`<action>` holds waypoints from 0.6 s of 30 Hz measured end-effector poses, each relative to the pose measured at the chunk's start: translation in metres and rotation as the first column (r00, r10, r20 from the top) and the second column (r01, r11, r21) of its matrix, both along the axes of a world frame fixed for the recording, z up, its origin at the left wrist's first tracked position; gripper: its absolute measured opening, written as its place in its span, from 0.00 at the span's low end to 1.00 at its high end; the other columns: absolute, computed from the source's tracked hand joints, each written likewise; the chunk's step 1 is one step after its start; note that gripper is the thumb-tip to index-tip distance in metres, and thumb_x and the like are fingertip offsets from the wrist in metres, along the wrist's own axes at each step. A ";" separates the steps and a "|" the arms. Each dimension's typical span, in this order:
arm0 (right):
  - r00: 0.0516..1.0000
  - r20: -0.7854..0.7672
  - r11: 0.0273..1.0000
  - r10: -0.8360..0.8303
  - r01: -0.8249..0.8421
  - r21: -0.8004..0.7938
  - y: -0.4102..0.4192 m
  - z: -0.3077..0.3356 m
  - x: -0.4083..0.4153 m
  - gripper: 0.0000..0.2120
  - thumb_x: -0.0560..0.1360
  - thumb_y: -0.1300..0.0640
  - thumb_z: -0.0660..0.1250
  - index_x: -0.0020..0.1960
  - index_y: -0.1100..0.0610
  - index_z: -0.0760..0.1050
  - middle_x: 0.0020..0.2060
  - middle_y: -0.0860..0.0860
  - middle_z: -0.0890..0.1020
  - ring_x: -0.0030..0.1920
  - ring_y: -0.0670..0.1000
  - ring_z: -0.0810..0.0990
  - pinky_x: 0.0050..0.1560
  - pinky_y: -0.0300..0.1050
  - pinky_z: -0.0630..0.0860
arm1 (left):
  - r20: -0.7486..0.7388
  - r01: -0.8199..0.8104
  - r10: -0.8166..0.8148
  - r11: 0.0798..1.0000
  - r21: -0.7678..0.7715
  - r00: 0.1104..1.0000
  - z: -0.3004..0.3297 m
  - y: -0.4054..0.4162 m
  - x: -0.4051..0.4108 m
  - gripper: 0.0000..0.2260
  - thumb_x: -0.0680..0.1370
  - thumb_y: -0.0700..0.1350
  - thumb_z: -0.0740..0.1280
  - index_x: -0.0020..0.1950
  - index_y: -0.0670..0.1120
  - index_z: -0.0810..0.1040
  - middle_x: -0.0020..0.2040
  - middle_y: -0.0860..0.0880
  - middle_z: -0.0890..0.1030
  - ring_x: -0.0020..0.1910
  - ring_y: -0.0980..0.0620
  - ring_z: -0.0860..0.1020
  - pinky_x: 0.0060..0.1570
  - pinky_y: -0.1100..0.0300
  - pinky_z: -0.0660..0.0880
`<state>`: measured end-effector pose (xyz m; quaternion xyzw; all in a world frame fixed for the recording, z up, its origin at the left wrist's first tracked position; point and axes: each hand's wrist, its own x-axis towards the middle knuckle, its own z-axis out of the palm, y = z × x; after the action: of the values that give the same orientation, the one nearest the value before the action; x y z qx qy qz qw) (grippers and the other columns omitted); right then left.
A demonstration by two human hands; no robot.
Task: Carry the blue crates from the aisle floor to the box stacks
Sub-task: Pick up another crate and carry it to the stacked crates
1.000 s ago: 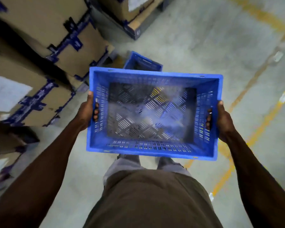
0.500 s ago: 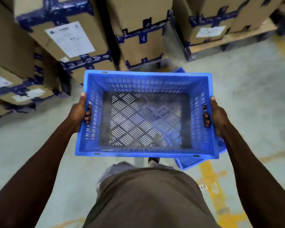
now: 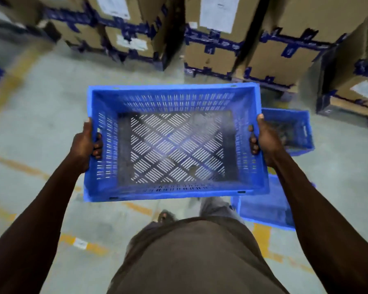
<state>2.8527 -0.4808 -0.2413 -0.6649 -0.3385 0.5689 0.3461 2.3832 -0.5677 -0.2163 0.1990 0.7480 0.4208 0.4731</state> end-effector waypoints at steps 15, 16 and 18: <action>0.886 0.016 0.884 0.464 -0.464 0.050 -0.065 0.025 -0.275 0.26 0.80 0.33 0.56 0.42 0.54 0.73 0.23 0.48 0.67 0.20 0.49 0.62 0.23 0.37 0.61 | -0.054 -0.547 0.549 0.836 0.052 0.834 0.013 -0.283 -0.167 0.27 0.75 0.72 0.59 0.37 0.48 0.71 0.22 0.52 0.67 0.19 0.53 0.62 0.22 0.66 0.61; 0.871 0.023 0.869 0.492 -0.492 0.051 -0.064 0.024 -0.295 0.26 0.80 0.33 0.56 0.42 0.54 0.73 0.23 0.48 0.67 0.20 0.49 0.62 0.23 0.38 0.61 | -0.057 -0.577 0.579 0.815 0.051 0.813 0.011 -0.293 -0.179 0.27 0.75 0.72 0.59 0.37 0.48 0.71 0.23 0.52 0.67 0.19 0.53 0.62 0.22 0.66 0.61; 0.846 0.036 0.845 0.532 -0.533 0.050 -0.062 0.024 -0.332 0.26 0.80 0.32 0.57 0.42 0.54 0.73 0.23 0.48 0.67 0.21 0.49 0.62 0.24 0.38 0.61 | -0.058 -0.624 0.626 0.780 0.046 0.778 0.006 -0.309 -0.197 0.27 0.75 0.72 0.58 0.37 0.48 0.71 0.22 0.52 0.67 0.19 0.53 0.62 0.21 0.66 0.62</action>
<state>2.5207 -0.5424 -0.2173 -0.5404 -0.5294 0.6256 0.1905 2.1861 -0.8764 -0.2107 -0.0399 0.7825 0.5558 0.2778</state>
